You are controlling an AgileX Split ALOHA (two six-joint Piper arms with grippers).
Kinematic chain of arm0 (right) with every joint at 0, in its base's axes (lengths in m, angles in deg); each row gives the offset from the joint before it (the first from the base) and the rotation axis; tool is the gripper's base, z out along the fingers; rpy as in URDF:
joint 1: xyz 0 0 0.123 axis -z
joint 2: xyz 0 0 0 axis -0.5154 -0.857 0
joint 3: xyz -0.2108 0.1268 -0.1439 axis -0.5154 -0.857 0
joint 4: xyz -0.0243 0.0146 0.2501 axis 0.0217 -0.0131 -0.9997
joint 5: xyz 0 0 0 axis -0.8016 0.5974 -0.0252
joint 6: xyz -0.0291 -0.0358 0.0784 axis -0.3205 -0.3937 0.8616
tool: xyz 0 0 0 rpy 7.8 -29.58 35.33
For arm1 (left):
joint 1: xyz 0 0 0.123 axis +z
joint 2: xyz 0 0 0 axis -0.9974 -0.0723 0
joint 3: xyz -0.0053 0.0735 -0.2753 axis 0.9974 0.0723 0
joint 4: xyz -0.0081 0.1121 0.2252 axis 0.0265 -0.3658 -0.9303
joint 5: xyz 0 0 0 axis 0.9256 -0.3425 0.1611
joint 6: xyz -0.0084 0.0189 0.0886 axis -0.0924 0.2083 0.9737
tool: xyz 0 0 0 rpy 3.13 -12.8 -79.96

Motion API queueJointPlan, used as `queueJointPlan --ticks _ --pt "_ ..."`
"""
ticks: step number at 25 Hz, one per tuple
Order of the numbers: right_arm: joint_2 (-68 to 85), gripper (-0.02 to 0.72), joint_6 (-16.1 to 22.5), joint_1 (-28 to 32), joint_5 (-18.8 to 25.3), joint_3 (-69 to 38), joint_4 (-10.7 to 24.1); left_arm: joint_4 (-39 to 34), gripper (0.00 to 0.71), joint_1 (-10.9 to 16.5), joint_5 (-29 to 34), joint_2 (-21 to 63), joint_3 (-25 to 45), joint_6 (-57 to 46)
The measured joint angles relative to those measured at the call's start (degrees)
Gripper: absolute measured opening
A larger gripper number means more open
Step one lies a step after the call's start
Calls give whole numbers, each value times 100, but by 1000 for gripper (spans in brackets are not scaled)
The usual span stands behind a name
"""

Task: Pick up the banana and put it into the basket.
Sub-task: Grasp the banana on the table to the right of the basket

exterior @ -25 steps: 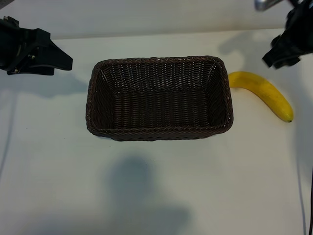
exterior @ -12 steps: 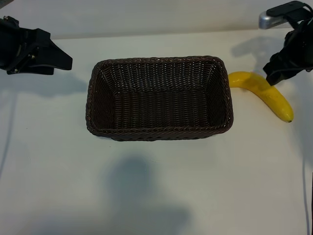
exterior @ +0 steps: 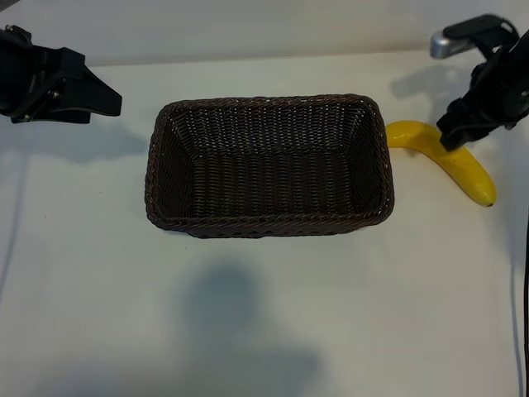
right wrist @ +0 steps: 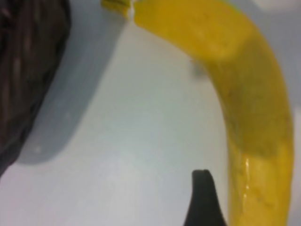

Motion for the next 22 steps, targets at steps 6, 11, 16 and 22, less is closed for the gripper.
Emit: queueJointPlan --ticks 6,11,16,22 --pt "-322 503 -7 0 -283 0 95 0 546 0 -13 0 0 0" --pt "-500 503 -44 0 -464 0 90 -9 546 0 -106 0 0 21" --pt "-659 503 -56 0 -561 0 90 -11 546 0 -203 0 0 26" --pt "-748 413 -19 0 -540 0 90 -11 546 0 -291 0 0 26"
